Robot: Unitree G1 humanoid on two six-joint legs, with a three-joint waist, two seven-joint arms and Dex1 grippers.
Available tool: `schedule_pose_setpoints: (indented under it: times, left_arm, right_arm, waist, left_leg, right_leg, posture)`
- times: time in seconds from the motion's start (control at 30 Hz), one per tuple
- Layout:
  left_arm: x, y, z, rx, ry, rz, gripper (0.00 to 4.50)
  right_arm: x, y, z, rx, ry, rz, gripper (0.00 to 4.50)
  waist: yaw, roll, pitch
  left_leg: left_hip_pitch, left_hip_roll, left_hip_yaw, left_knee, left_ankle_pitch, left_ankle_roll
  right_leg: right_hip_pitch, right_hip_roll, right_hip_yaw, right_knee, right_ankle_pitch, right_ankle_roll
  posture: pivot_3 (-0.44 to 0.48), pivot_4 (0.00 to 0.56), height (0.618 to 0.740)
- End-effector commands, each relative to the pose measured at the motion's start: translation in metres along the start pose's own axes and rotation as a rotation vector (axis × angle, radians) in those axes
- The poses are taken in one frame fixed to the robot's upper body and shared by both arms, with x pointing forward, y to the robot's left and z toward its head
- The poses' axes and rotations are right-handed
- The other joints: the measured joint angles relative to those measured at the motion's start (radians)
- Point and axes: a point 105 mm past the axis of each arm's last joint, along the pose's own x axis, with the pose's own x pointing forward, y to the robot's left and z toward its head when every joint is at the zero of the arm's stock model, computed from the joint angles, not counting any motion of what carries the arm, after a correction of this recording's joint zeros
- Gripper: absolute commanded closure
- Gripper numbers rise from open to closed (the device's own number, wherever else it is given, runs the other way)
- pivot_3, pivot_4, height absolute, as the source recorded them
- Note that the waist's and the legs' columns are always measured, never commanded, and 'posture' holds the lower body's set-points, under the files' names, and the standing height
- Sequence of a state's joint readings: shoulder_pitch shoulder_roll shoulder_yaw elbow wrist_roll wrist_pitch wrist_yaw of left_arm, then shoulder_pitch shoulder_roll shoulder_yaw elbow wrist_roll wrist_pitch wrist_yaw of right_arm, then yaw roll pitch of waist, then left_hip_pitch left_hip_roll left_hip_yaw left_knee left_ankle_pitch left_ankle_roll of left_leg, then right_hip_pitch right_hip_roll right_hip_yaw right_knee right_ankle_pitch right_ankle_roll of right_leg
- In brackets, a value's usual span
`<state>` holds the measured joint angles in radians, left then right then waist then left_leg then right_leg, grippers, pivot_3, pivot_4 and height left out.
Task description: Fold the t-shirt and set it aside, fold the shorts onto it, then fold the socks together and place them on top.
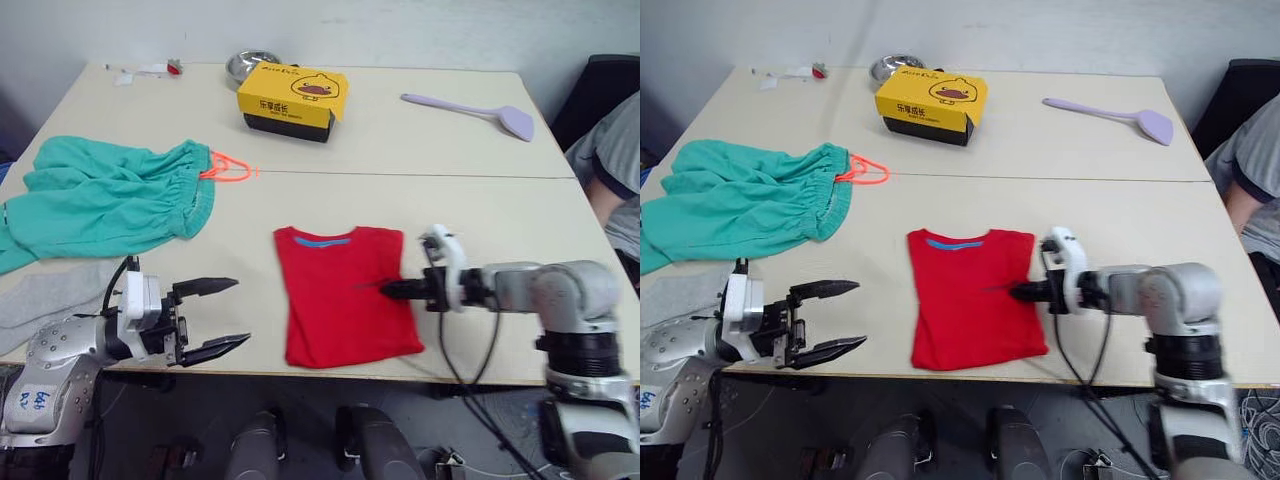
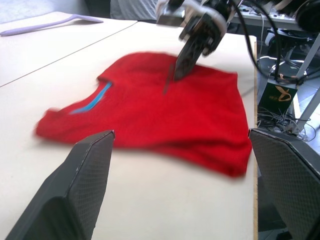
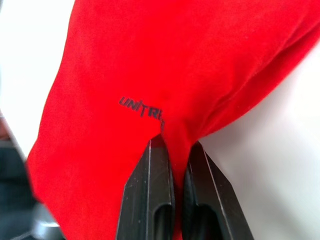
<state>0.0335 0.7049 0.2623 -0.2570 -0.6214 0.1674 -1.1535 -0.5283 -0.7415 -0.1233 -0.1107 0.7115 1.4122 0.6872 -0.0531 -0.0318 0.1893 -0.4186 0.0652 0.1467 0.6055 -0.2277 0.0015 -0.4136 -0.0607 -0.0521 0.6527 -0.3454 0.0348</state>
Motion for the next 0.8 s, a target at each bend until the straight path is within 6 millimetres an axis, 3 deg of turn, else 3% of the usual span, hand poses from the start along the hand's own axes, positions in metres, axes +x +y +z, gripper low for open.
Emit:
schedule_pose_setpoints:
  times: [0.03,0.23,0.47,0.63,0.73,0.8]
  left_arm:
    - [0.002,0.001,0.002,0.001,-0.02,-0.011,0.0]
    - [0.006,0.003,0.002,-0.003,-0.029,-0.039,0.0]
    - [0.006,0.005,0.002,0.0,-0.024,-0.037,0.0]
    - [0.006,0.006,0.002,0.001,-0.022,-0.037,0.0]
    - [0.003,0.008,0.001,0.008,-0.023,-0.016,0.0]
    - [0.001,0.01,-0.001,0.007,-0.019,-0.005,0.0]
  right_arm:
    - [-0.026,-0.021,0.009,-0.098,-0.029,-0.074,4.48]
    - [-0.062,-0.084,0.004,-0.128,0.01,-0.276,4.48]
    - [-0.085,-0.126,0.006,-0.226,0.024,-0.421,4.48]
    - [-0.087,-0.134,0.003,-0.186,0.034,-0.412,4.48]
    - [-0.083,-0.121,0.006,-0.093,-0.017,-0.31,4.48]
    - [-0.084,-0.113,0.006,-0.092,-0.021,-0.285,3.95]
  waist:
    - [-0.005,0.0,0.0]
    - [-0.002,0.001,0.0]
    - [-0.002,0.001,0.001]
    - [-0.002,0.002,0.001]
    - [-0.001,0.002,0.001]
    - [-0.001,0.002,0.001]
  left_leg:
    - [0.0,0.0,0.0,0.001,0.0,0.0]
    - [0.0,0.001,0.0,0.006,0.0,0.0]
    - [0.0,0.001,0.001,0.009,0.002,-0.003]
    - [0.0,0.0,0.002,0.009,0.002,-0.004]
    - [0.0,0.001,0.001,0.009,0.002,-0.004]
    - [0.0,0.001,0.001,0.009,0.002,-0.004]
  right_leg:
    - [0.0,0.0,0.0,0.0,0.0,0.0]
    - [0.001,0.002,0.0,0.001,0.001,0.001]
    - [0.002,0.001,0.002,0.001,0.002,0.004]
    - [0.002,0.001,0.003,0.001,0.003,0.005]
    - [0.002,0.001,0.002,0.001,0.003,0.004]
    - [0.002,0.001,0.002,0.001,0.003,0.004]
  posture:
    - [0.0,0.15,0.74]
    - [0.0,0.15,0.74]
    - [0.0,0.15,0.74]
    - [0.0,0.15,0.74]
    - [0.0,0.15,0.74]
    - [0.0,0.15,0.74]
